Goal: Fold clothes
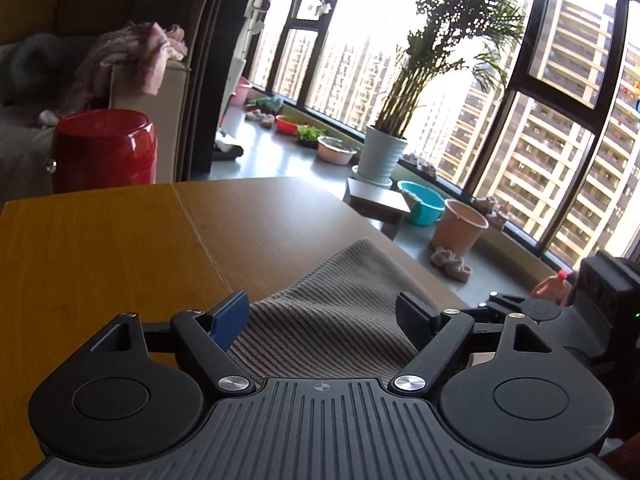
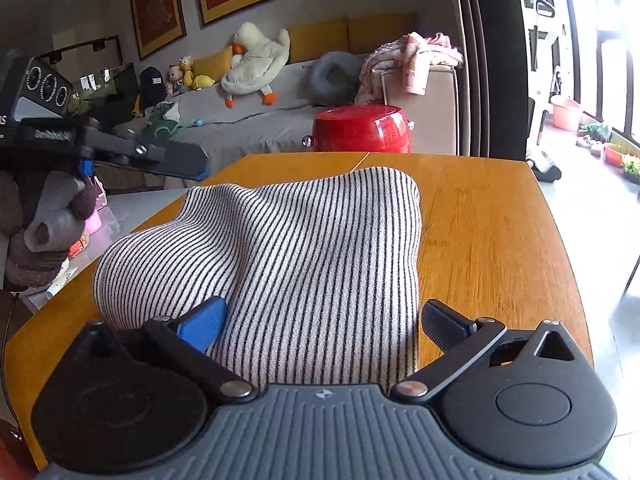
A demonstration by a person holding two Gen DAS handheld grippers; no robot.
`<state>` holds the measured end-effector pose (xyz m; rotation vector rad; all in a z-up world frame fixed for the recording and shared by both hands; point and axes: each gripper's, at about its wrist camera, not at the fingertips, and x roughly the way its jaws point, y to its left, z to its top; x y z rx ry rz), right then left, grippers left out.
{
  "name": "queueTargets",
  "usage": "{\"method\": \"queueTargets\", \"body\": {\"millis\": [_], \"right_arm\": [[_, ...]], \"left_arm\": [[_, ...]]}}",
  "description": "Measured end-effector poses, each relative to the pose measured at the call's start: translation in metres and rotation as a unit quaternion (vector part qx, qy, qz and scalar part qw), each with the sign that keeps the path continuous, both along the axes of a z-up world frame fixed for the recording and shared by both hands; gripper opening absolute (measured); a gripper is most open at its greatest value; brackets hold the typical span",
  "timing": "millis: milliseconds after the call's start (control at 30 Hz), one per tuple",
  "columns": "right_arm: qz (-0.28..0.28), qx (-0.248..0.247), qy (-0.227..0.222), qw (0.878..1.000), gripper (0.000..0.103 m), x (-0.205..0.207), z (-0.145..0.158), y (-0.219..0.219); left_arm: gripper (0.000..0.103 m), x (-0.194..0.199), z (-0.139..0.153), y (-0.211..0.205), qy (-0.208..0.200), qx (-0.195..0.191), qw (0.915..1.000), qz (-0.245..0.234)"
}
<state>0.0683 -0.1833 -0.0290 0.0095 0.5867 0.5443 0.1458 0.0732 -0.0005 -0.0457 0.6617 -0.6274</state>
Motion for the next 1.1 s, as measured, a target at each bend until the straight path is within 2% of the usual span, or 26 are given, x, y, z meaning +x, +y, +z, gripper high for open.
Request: {"method": "queueTargets", "body": {"millis": [67,133,200,267,300,400,567,667,733,767,867,900,1033,1100], "right_arm": [[0.001,-0.001,-0.002,1.0,0.103,-0.003,0.005,-0.001],[0.004,0.002,-0.007,1.0,0.103,-0.005,0.015,-0.003],[0.003,-0.001,-0.024,1.0,0.103,-0.006,0.026,-0.005],[-0.003,-0.032,-0.029,0.999,0.103,0.0,0.027,-0.002],[-0.008,-0.058,-0.019,0.998,0.103,0.005,0.021,0.003],[-0.029,-0.053,0.005,0.998,0.103,0.015,0.008,0.007],[-0.031,-0.044,0.007,0.999,0.103,0.015,0.004,0.003],[-0.031,-0.033,0.013,0.999,0.103,0.016,0.002,0.0],[-0.033,-0.028,0.016,0.999,0.103,0.017,0.001,-0.001],[-0.034,-0.026,0.018,0.999,0.103,0.017,0.001,-0.001],[-0.03,-0.036,0.011,0.999,0.103,0.016,0.01,0.0],[-0.027,-0.042,0.008,0.999,0.103,0.015,0.014,0.001],[-0.03,-0.057,-0.039,0.997,0.103,0.019,0.04,0.004],[-0.049,-0.081,-0.046,0.994,0.103,0.032,0.042,0.009]], "left_arm": [[0.082,0.006,-0.017,-0.006,0.012,0.025,0.9996,0.005],[0.085,0.007,-0.027,-0.002,0.014,0.015,0.9998,0.007],[0.085,0.009,-0.027,0.003,0.02,-0.002,0.9997,0.011],[0.085,0.008,-0.026,0.004,0.017,0.0,0.9998,0.011],[0.085,0.007,-0.024,0.004,0.012,0.004,0.9998,0.012],[0.085,-0.007,-0.008,0.006,-0.015,0.013,0.9996,0.019],[0.091,-0.04,0.019,0.023,-0.029,-0.047,0.9983,-0.018],[0.092,-0.052,0.011,0.018,-0.016,-0.036,0.9984,-0.04],[0.091,-0.051,-0.009,0.012,0.004,0.002,0.9996,-0.029],[0.093,-0.047,-0.019,0.011,0.016,0.012,0.9996,-0.021],[0.097,-0.036,-0.04,0.024,0.08,-0.053,0.9953,-0.011],[0.097,-0.034,-0.044,0.027,0.088,-0.064,0.9941,-0.01],[0.098,-0.038,-0.045,0.027,0.076,-0.06,0.9952,-0.013],[0.098,-0.039,-0.045,0.027,0.071,-0.059,0.9957,-0.013]]}}
